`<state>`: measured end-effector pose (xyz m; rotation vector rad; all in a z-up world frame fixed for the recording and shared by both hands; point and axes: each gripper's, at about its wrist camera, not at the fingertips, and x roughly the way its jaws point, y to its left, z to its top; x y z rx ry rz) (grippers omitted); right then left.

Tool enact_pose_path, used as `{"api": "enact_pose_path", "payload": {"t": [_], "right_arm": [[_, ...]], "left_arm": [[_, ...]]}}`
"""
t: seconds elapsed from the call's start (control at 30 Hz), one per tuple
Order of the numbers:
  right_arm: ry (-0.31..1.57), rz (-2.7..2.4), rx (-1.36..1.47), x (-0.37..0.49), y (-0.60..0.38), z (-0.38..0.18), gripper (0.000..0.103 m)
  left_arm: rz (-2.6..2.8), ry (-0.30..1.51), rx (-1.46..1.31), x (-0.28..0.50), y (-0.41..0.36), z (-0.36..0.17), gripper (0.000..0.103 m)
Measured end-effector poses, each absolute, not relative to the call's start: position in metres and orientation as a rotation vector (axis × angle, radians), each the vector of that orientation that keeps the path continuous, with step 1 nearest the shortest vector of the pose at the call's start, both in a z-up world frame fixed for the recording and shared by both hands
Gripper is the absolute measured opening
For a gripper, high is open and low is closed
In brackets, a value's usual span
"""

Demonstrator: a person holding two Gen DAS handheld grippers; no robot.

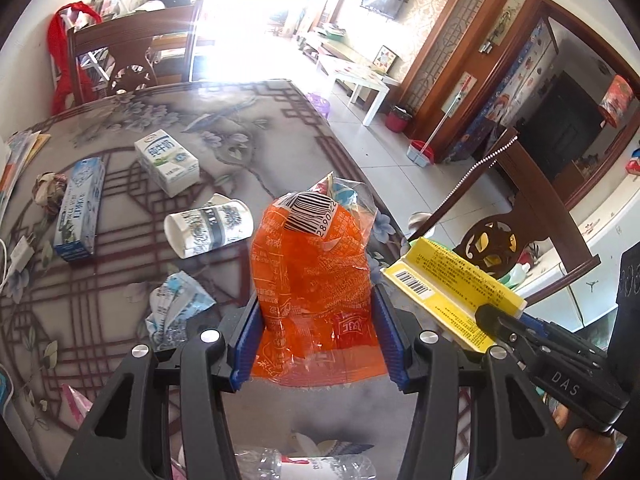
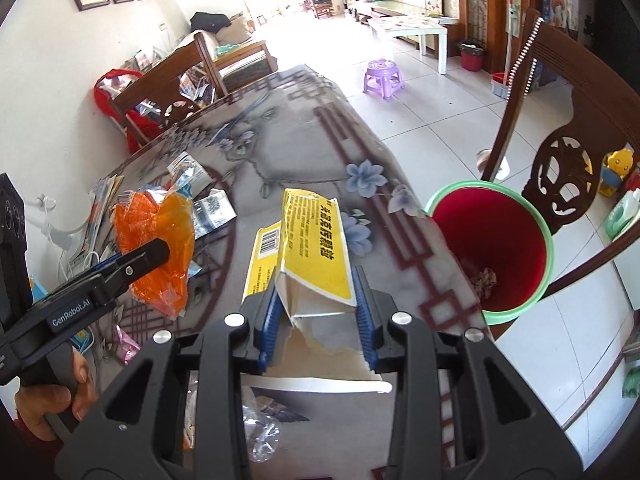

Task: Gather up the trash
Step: 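Drop the yellow box into the bucket with the right gripper while the left carries the orange bag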

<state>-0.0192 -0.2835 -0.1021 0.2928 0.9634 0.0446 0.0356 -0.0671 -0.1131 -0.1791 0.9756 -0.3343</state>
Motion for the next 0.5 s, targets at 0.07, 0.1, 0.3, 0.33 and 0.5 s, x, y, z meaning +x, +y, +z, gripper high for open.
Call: {"api": "enact_pose_path", "payload": {"t": [0.07, 0.1, 0.3, 0.33, 0.5], "right_arm": [[0.963, 0.029, 0.301, -0.02, -0.294, -0.103, 0.033], [0.965, 0.022, 0.303, -0.02, -0.297, -0.104, 0.033], [0.977, -0.06, 0.331, -0.023, -0.334, -0.111, 0.033], [0.979, -0.075, 0.337, -0.023, -0.342, -0.112, 0.033], [0.982, -0.138, 0.36, -0.025, -0.377, -0.118, 0.033]], "left_arm": [[-0.343, 0.98, -0.17, 0.037, -0.075, -0.114, 0.049], [-0.346, 0.983, -0.167, 0.037, -0.077, -0.115, 0.049], [-0.356, 1.008, -0.155, 0.04, -0.095, -0.121, 0.049], [-0.358, 1.01, -0.153, 0.04, -0.098, -0.122, 0.049], [-0.373, 1.026, -0.139, 0.044, -0.118, -0.126, 0.049]]}}
